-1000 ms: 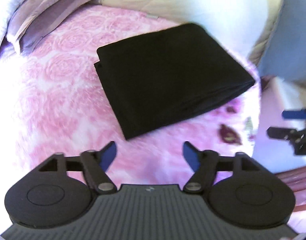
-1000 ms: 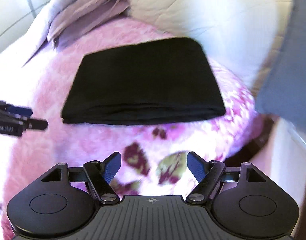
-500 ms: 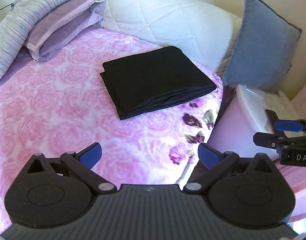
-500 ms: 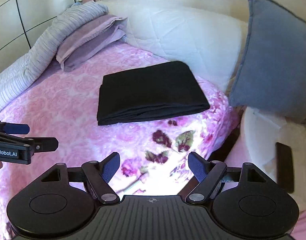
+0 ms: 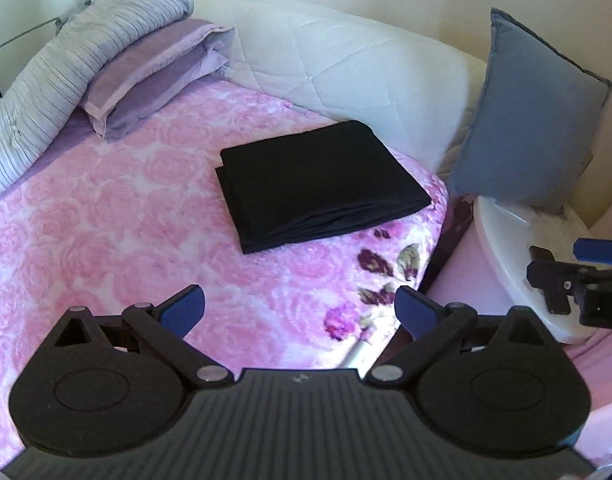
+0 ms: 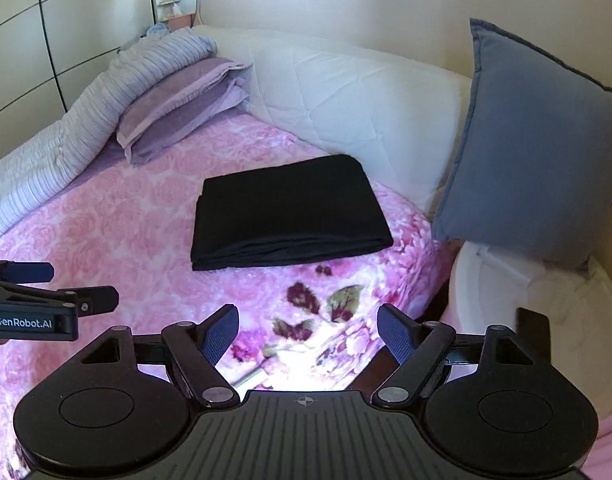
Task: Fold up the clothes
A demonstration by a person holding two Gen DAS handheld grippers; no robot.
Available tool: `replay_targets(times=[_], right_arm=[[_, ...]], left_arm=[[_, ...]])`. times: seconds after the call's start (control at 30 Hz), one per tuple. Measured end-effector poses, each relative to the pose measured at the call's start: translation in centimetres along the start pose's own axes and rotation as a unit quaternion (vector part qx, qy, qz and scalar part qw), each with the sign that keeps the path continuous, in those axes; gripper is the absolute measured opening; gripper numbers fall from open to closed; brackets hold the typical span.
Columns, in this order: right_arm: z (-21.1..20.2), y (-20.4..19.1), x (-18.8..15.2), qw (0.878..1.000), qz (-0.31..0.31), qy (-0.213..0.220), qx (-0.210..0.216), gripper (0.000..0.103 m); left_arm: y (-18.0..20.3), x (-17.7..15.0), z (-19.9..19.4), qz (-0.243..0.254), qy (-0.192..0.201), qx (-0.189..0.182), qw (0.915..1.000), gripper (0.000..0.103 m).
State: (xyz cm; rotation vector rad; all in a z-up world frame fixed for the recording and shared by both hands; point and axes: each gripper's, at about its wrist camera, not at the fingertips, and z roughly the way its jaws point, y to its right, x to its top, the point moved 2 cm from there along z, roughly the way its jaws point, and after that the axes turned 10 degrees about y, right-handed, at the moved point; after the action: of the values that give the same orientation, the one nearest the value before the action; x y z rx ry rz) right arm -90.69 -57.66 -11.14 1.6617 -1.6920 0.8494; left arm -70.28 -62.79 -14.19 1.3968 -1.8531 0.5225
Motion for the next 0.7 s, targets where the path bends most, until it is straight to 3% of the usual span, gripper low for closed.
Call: replay_targets(times=[0.7], right_arm=[[-0.2, 0.3, 0.5, 0.999, -0.026, 0.001, 0.025, 0.080]], left_arm=[[1.0, 0.0, -0.6, -0.030, 0.000, 0.035, 0.9989, 0.097]])
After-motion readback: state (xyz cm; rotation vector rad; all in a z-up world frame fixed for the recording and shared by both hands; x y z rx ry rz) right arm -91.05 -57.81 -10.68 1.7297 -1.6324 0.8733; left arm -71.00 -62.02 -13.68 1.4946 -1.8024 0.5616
